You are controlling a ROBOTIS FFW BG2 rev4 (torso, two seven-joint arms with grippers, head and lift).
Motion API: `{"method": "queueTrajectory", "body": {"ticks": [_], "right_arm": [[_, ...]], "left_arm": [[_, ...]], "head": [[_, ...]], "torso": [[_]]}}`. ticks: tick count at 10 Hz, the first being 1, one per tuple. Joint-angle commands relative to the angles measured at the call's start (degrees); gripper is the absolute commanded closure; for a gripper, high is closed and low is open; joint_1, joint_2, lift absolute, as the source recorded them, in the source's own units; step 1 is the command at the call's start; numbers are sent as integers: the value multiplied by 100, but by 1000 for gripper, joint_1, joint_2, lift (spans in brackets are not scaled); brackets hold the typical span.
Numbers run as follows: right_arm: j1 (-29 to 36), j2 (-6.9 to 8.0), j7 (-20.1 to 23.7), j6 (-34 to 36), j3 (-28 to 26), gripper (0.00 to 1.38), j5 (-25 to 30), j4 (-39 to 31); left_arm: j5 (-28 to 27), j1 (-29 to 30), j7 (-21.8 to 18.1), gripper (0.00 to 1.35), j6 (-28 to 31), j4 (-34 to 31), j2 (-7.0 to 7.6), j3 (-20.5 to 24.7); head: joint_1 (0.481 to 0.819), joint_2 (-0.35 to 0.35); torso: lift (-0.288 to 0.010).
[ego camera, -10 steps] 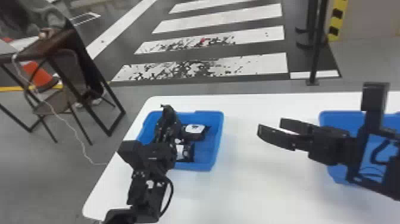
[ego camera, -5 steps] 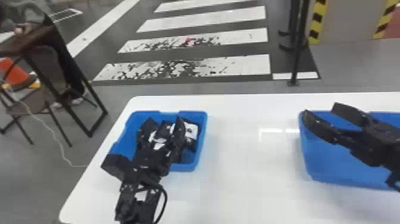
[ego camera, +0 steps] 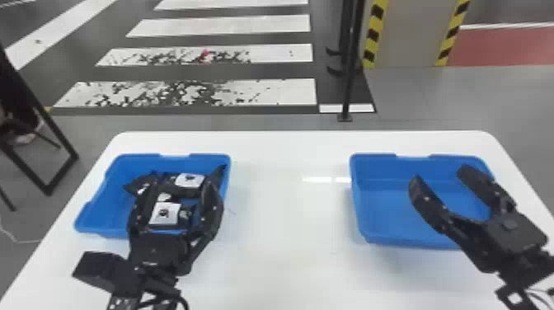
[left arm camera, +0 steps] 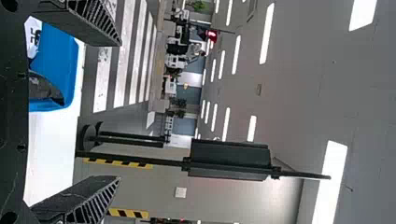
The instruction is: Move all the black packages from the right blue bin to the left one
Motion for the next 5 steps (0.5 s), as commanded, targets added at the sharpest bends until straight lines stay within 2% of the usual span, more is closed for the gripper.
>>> {"method": "queueTrajectory", "body": {"ticks": [1, 2, 3, 5], "right_arm": [[445, 206, -7, -200, -289, 170, 222, 15], [613, 303, -7, -200, -449, 176, 405, -69], [670, 303, -16, -172, -449, 176, 427, -140], [838, 312, -130, 53, -449, 176, 542, -491]], "left_arm": [[-92, 485, 287, -1, 465, -805, 57, -248], [-47, 640, 401, -1, 634, -988, 65, -293], [-70, 710, 410, -1, 634, -1072, 65, -293], [-492, 808, 471, -1, 620, -1241, 65, -293]], "head": [[695, 50], [695, 15], [695, -15], [695, -32]], "torso": [[-140], [-140], [-140], [-140]]}}
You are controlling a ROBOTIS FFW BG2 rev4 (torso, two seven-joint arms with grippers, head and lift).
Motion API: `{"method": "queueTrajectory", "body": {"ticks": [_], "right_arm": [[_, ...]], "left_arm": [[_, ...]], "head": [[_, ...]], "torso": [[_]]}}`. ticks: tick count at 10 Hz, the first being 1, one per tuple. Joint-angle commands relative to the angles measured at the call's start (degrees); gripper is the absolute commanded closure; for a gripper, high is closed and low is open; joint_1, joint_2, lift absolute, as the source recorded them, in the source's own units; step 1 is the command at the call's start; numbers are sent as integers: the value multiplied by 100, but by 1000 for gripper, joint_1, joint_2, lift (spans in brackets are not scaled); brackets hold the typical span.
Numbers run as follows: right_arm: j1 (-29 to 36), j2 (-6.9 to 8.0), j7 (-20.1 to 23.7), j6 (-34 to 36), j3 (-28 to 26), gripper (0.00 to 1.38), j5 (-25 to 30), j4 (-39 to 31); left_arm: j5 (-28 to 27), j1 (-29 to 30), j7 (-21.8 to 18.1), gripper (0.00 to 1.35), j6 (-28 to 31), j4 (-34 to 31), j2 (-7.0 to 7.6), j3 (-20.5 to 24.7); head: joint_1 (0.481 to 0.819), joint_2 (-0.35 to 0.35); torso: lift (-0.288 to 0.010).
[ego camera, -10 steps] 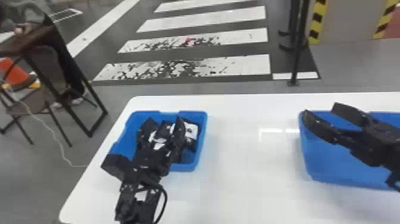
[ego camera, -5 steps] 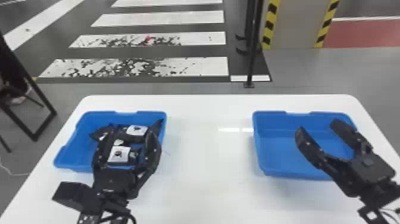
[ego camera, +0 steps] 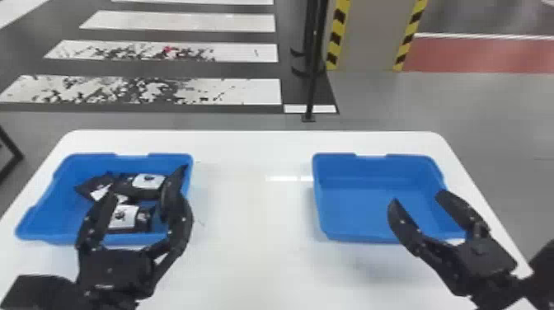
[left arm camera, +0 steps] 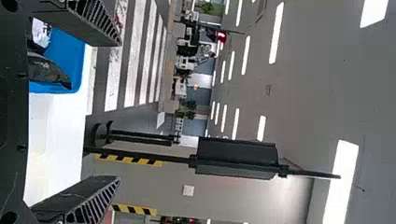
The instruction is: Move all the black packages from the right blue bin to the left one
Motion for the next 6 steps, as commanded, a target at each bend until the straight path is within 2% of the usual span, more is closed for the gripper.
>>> {"method": "queueTrajectory", "body": {"ticks": [1, 6], "right_arm": [[54, 3, -8, 78, 10, 176, 40, -79], [166, 11, -158, 120, 22, 177, 6, -191]], "left_arm": [[-365, 37, 16, -1, 52, -66, 6, 11], [-399, 122, 95, -1, 165, -178, -38, 91]], "head": [[695, -34], [695, -33]], "torso": [[-140], [-140]]}}
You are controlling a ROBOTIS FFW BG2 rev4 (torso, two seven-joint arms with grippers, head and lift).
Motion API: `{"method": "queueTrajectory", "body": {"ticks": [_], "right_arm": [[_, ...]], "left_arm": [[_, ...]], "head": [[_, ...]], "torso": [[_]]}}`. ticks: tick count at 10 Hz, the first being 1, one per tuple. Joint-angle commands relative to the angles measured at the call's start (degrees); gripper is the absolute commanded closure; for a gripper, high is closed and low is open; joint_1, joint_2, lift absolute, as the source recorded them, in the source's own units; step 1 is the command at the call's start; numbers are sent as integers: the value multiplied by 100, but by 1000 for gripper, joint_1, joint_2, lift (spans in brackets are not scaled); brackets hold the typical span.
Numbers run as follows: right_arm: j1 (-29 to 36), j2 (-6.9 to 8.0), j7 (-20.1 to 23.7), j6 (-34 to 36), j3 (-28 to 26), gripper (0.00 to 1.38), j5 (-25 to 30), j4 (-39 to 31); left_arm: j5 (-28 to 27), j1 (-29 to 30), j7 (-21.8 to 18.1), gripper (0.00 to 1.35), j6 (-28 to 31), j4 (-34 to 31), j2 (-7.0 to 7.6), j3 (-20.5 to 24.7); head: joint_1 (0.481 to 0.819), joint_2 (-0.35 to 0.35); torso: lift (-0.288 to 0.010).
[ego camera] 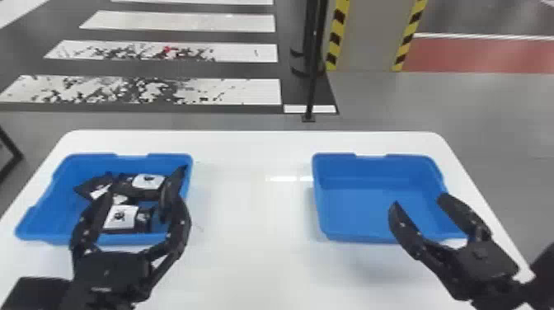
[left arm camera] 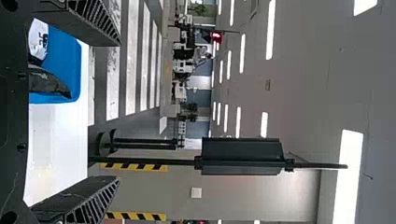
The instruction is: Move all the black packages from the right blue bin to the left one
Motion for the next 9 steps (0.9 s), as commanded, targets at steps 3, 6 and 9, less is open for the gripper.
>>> {"method": "queueTrajectory", "body": {"ticks": [3, 6, 9], "right_arm": [[14, 0, -1, 54, 0, 179, -40, -10], [28, 0, -1, 54, -11, 199, -63, -24], [42, 0, -1, 54, -11, 200, -86, -38]], "left_arm": [[65, 50, 3, -1, 54, -45, -24, 55], [65, 65, 3, -1, 54, -60, -24, 89], [100, 79, 3, -1, 68, -60, -33, 101]], "head": [[695, -25], [695, -21], [695, -18]], "torso": [[-140], [-140], [-140]]}}
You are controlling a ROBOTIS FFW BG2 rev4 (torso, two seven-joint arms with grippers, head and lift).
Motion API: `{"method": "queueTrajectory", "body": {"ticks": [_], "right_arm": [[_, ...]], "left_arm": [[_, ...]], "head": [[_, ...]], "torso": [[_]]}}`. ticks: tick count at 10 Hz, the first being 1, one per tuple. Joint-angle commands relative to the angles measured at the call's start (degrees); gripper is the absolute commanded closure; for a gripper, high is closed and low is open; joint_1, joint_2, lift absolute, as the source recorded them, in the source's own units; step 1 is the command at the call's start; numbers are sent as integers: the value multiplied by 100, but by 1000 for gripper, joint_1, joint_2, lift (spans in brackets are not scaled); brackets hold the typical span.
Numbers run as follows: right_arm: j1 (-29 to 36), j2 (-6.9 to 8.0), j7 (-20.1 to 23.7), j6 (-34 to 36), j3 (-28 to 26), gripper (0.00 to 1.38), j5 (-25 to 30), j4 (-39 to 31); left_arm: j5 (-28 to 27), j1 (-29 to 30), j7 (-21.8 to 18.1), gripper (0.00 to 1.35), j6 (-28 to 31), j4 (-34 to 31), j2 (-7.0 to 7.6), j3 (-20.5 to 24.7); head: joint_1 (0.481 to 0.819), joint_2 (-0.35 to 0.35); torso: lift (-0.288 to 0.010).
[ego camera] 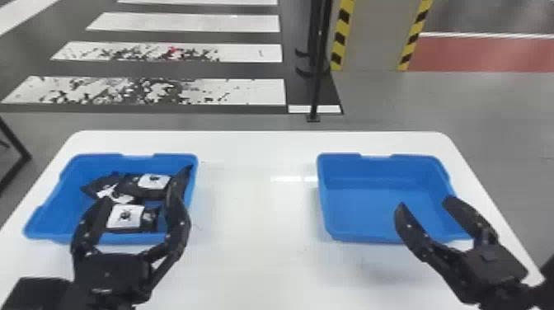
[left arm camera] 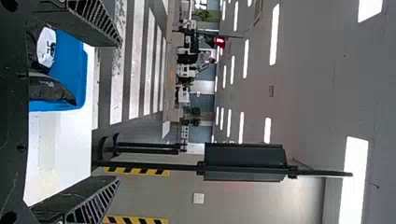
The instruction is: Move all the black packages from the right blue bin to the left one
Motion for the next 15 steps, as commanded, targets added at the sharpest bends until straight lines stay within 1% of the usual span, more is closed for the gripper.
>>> {"method": "queueTrajectory", "body": {"ticks": [1, 15], "right_arm": [[1, 0, -1, 0, 0, 200, -1, -9], [1, 0, 8, 0, 0, 200, -1, 5]], "left_arm": [[9, 0, 0, -1, 1, 0, 0, 3], [89, -70, 0, -1, 43, 0, 18, -54]], "head": [[695, -18], [695, -23]], "torso": [[-140], [-140]]}}
